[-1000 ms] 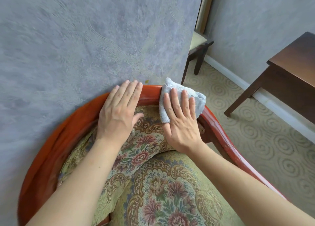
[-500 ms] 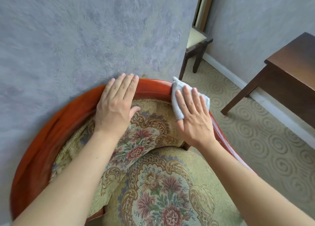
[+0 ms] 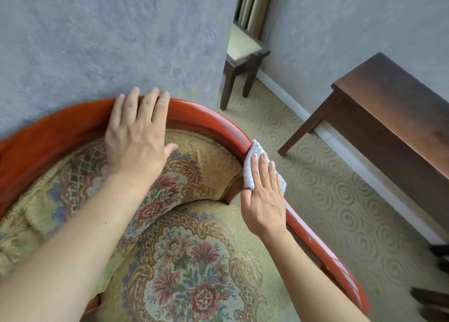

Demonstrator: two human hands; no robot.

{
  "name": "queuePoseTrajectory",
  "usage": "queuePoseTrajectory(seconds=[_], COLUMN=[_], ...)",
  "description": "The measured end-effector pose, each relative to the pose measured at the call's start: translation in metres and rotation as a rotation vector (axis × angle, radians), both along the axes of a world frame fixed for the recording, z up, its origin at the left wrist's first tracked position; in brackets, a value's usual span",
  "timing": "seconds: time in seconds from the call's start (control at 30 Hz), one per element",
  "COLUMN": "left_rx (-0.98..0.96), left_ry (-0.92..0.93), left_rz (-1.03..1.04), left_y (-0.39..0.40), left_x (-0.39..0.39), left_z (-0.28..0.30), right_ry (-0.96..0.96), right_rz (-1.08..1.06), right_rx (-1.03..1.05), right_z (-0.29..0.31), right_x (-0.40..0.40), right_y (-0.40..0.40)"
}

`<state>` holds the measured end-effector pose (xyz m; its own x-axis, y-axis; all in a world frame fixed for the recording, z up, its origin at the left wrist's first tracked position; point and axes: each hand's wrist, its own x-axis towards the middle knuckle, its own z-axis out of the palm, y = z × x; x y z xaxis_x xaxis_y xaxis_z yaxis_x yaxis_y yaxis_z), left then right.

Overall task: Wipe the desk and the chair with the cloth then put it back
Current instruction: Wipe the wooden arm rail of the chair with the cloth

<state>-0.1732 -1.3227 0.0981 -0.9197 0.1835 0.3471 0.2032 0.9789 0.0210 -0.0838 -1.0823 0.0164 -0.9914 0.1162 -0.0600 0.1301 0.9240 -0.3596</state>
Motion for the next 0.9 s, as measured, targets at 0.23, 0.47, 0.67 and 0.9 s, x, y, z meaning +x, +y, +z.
queuePoseTrajectory(seconds=[0.23, 0.47, 0.67, 0.9], left_rx=[-0.264, -0.387, -0.528, -0.439], left_ry=[-0.172, -0.325, -0.413, -0.265], left_rz=[-0.387, -0.694, -0.755, -0.898], left_y=[0.094, 0.17, 0.207, 0.204], left_x=[-0.017, -0.011, -0.024, -0.031], left_z=[-0.023, -0.062, -0.066, -0.078], right_ry=[-0.177, -0.275, -0.294, -0.244], right_rz=[-0.018, -0.062, -0.181, -0.173], right_rx=[0.031, 0.11, 0.168, 0.064], right_z=[-0.006, -0.004, -0.009, -0.02], right_x=[0.044, 0.08, 0.084, 0.05], right_y=[0.045, 0.081, 0.067, 0.049])
